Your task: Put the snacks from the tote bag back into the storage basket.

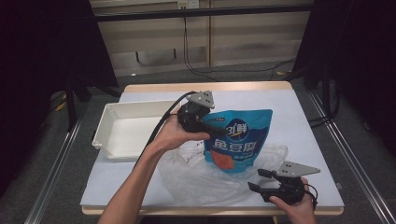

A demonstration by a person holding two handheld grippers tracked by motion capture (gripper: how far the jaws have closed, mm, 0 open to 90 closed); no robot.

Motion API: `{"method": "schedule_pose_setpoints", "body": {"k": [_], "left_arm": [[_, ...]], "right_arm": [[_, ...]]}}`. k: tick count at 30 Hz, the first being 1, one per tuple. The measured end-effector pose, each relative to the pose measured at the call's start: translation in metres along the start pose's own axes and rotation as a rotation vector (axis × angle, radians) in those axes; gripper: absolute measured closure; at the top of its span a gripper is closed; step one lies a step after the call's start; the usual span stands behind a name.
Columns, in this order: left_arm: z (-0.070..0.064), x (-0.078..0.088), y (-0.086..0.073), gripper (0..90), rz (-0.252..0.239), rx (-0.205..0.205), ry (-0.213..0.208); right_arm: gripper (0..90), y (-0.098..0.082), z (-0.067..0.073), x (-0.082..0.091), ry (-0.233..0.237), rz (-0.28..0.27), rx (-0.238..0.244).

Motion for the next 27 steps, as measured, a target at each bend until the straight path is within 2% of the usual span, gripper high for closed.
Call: {"method": "schedule_pose_setpoints", "body": {"k": [2, 3, 4, 8, 10, 13, 21, 24, 27], "left_arm": [[0.0006, -0.0005, -0.0008, 65.6, 0.006, -0.020, 0.021], [0.0004, -0.0005, -0.0012, 74.3, 0.005, -0.032, 0.013], [0.0002, -0.0008, -0.0021, 78.4, 0.010, -0.033, 0.001], [0.0009, -0.0033, -0.0024, 90.0, 0.017, -0.030, -0.016], [0.0014, -0.0032, -0.0022, 90.0, 0.032, -0.038, -0.012], [0.0011, -0.0032, -0.0022, 90.0, 0.028, -0.031, -0.021], [0.0011, -0.0031, -0.0016, 90.0, 0.025, -0.034, -0.008], [0.0001, -0.0039, 0.0000, 90.0, 0.018, -0.014, -0.010], [-0.0013, -0.0043, 0.0019, 90.0, 0.024, -0.025, -0.005]], "right_arm": [[36.9, -0.0003, 0.0002, -0.0002, 0.001, 0.003, -0.006], [36.9, -0.0003, 0.0000, -0.0002, 0.000, 0.003, -0.005], [37.4, -0.0003, -0.0002, -0.0002, -0.002, 0.004, -0.004], [37.6, -0.0006, -0.0020, -0.0004, 0.000, 0.003, -0.012], [37.5, -0.0001, -0.0024, -0.0006, 0.000, 0.001, -0.012], [38.7, -0.0001, -0.0026, -0.0009, -0.005, 0.004, -0.009], [38.8, 0.0013, -0.0042, 0.0004, -0.017, -0.003, -0.006], [38.9, 0.0015, -0.0042, 0.0006, -0.015, -0.003, -0.008], [38.2, 0.0021, -0.0046, 0.0003, -0.018, -0.007, -0.007]]}}
Point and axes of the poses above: each handheld gripper's, and its own axes: x roughly backward along the jaws, y roughly out of its top, z roughly to its left, the point moved 9 cm from there along -x, roughly forward along the jaws, and after that the axes turned 7 degrees about y, right-handed, at the moved point
